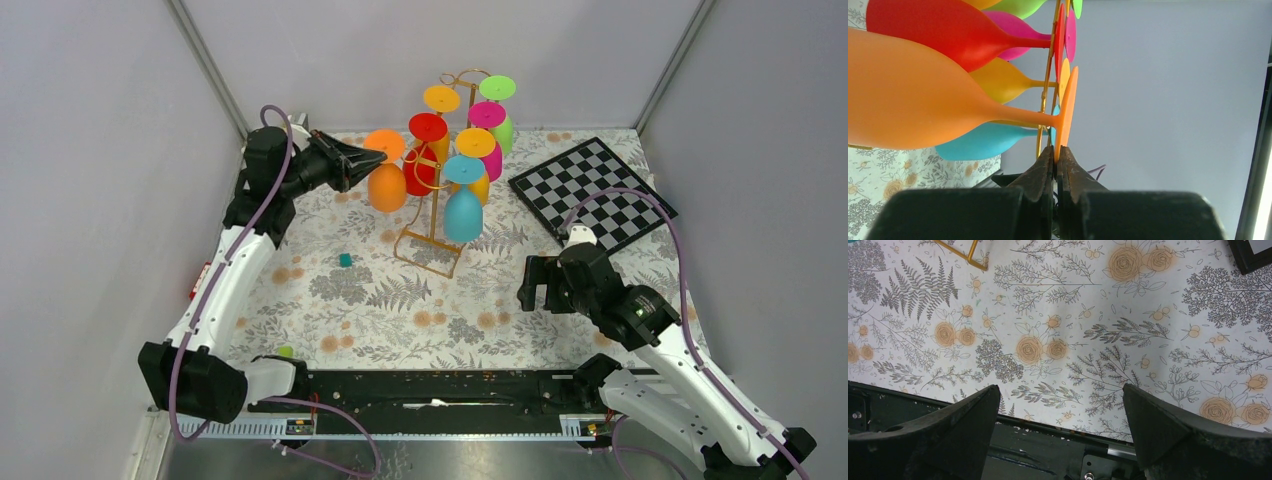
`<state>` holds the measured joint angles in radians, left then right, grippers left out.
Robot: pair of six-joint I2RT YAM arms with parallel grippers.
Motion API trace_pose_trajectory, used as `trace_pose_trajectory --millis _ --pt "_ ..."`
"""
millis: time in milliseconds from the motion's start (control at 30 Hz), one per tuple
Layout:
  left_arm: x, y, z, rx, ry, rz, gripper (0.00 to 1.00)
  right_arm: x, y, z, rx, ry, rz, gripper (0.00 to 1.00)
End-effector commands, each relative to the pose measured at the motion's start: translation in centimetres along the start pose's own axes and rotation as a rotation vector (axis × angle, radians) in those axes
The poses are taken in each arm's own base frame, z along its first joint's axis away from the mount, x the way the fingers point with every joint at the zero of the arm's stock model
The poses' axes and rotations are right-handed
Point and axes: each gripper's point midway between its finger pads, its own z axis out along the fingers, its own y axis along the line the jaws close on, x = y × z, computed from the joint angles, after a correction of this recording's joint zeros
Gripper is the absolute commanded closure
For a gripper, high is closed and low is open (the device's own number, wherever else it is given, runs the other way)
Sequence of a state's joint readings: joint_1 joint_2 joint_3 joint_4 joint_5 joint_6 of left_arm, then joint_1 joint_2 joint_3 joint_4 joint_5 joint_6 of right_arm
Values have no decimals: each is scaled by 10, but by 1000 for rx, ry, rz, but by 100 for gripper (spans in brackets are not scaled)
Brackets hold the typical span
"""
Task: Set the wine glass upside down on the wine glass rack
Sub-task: Turn the wine glass upside down at the wine rack.
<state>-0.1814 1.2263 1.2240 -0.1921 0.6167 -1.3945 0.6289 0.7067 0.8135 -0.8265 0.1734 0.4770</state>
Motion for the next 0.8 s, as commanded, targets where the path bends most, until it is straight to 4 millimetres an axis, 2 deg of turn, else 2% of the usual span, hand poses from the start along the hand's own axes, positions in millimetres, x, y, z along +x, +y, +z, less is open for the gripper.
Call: trace_pose_trajectory --millis 0,200,767 --pt "-1 -35 -1 88 -23 45 100 0 1 0 -6 -3 10 1" --pt "-4 -36 2 89 -28 47 100 2 7 0 -36 23 0 0" --pt "6 -41 14 92 11 59 100 1 6 1 -28 24 -11 0"
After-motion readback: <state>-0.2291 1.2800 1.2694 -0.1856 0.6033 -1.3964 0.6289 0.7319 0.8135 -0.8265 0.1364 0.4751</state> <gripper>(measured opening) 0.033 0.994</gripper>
